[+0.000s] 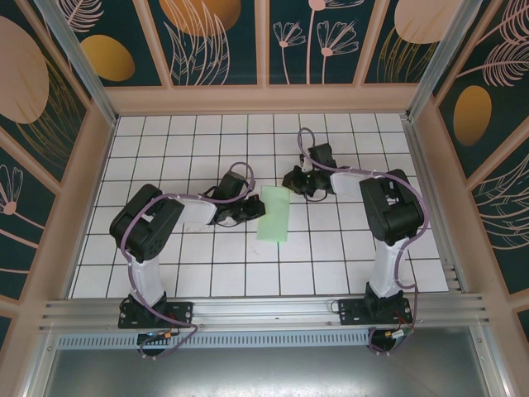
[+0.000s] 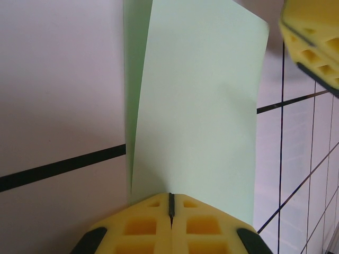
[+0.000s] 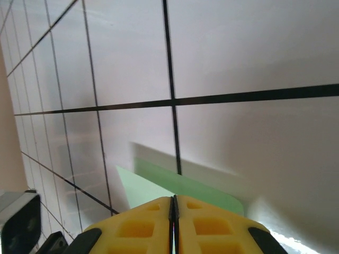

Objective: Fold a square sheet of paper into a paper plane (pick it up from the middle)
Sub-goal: Fold the square sheet of paper in half at the center of the table.

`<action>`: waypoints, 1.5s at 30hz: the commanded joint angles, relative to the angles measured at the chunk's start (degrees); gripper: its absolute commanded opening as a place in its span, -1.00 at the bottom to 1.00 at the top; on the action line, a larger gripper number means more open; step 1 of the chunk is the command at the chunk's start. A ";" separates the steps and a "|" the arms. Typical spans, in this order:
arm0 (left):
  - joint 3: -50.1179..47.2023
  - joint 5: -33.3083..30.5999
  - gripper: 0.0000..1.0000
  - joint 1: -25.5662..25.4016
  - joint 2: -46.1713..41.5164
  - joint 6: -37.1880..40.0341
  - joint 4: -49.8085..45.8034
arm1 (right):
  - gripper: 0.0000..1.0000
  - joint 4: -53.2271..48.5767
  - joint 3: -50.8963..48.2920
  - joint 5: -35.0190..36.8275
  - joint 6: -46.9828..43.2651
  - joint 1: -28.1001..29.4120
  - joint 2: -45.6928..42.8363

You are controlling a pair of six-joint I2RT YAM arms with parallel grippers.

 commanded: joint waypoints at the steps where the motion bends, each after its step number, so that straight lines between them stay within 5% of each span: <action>1: -2.03 -2.54 -1.00 -0.34 0.96 1.60 -7.82 | -0.75 -0.93 -0.69 0.99 0.14 -0.22 2.29; 10: -2.14 -2.37 -1.00 -0.39 0.68 1.77 -7.91 | -0.75 -7.69 3.40 4.03 0.05 -0.35 4.48; 21: -1.98 -2.45 -1.00 -0.36 0.26 1.83 -8.17 | -0.74 -1.28 2.67 -3.37 3.71 -1.69 0.99; 40: -2.31 -2.45 -1.00 -0.29 0.04 1.54 -7.91 | -0.77 -16.56 7.46 8.74 9.45 -2.07 6.84; 45: -2.18 -2.41 -1.00 -0.31 0.06 1.62 -7.88 | -0.75 -9.61 7.51 2.81 11.24 -2.85 2.07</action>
